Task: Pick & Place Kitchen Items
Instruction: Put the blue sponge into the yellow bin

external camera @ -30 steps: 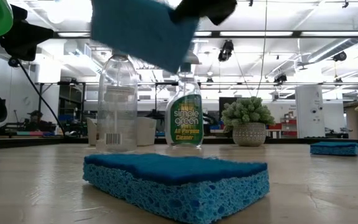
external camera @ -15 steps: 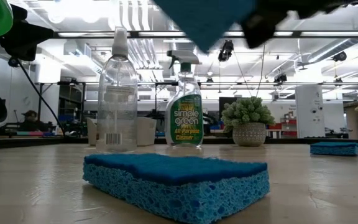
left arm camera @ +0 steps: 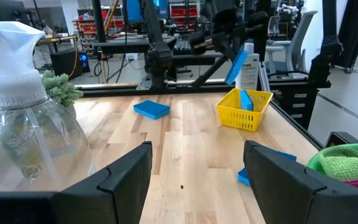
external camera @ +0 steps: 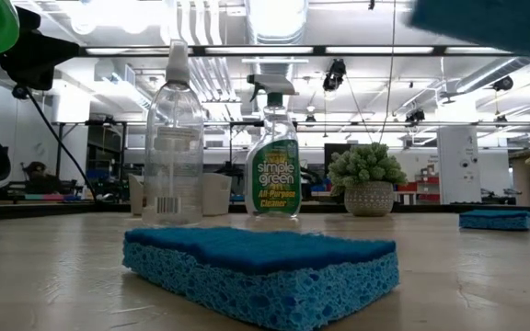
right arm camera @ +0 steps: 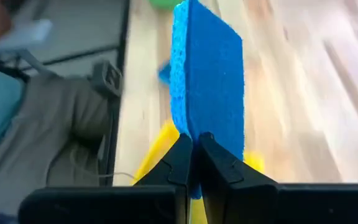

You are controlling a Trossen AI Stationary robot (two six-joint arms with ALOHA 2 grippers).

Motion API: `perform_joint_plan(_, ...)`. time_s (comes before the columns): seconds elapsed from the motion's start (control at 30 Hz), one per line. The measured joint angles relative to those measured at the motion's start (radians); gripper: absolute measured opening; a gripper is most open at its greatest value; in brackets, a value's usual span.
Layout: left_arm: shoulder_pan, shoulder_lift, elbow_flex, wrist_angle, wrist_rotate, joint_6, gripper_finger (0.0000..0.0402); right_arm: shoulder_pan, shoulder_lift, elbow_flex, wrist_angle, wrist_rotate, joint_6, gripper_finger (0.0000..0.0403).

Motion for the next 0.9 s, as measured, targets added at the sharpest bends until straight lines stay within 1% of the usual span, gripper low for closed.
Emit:
perform_joint_plan(0.1,0.0,0.0,0.0,0.0,0.0,0.0,0.0254,0.041,0.023,0.063,-0.158,-0.035,0.155,0.0018)
perform_joint_plan(0.2,0.0,0.0,0.0,0.0,0.0,0.0,0.0254,0.056,0.056,0.092,-0.216,-0.091,0.239,0.0018)
perform_joint_plan(0.57,0.0,0.0,0.0,0.0,0.0,0.0,0.0254,0.041,0.162,0.112,-0.28,-0.285,0.342,0.0018)
perform_joint_plan(0.8,0.0,0.0,0.0,0.0,0.0,0.0,0.0254,0.026,0.195,0.114,-0.281,-0.331,0.352,0.0018)
perform_joint_plan(0.9,0.0,0.0,0.0,0.0,0.0,0.0,0.0254,0.017,0.204,0.114,-0.281,-0.331,0.352,0.0018)
